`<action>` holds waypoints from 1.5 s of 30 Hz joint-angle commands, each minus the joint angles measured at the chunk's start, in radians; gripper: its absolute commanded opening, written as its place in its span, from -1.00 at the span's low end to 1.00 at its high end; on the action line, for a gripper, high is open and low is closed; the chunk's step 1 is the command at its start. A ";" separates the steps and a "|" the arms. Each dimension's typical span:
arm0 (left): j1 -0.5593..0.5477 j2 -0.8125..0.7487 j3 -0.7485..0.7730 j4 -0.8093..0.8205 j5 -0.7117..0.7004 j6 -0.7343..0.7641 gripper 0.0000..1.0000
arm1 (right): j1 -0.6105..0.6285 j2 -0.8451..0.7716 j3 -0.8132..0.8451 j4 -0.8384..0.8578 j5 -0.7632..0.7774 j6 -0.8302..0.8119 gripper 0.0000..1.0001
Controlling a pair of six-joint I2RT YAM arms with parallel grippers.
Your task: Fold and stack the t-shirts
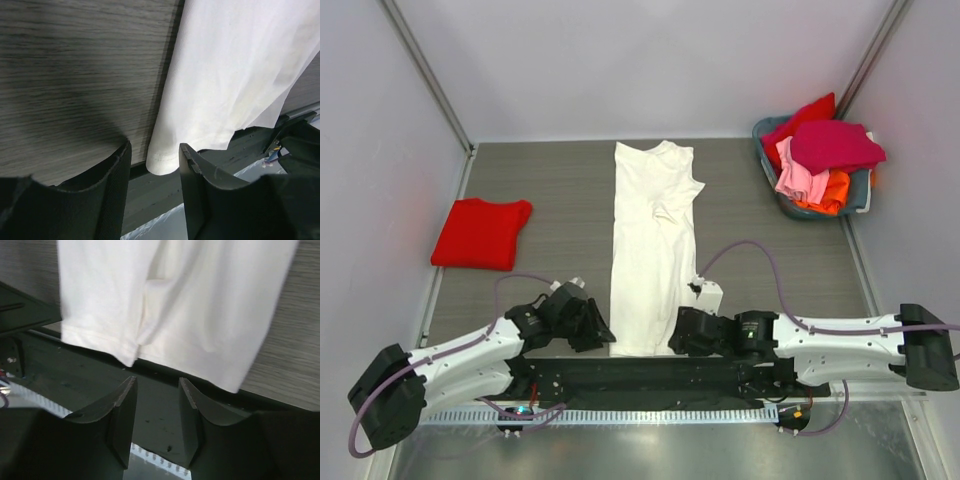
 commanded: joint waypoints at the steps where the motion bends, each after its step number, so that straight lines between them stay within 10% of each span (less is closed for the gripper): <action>1: -0.011 -0.013 -0.023 -0.040 0.005 -0.021 -0.13 | -0.012 -0.017 -0.043 -0.120 0.061 0.059 -0.11; 33: -0.016 0.002 -0.063 0.046 0.057 -0.038 -0.53 | -0.172 -0.061 -0.149 -0.061 -0.099 -0.002 -0.23; 41: -0.016 -0.024 -0.083 0.046 0.075 -0.044 -0.78 | -0.172 -0.056 -0.175 -0.056 -0.136 -0.014 -0.98; 45: -0.016 -0.047 -0.081 0.046 0.092 -0.060 -1.00 | -0.172 -0.110 -0.158 -0.078 -0.128 -0.013 -0.98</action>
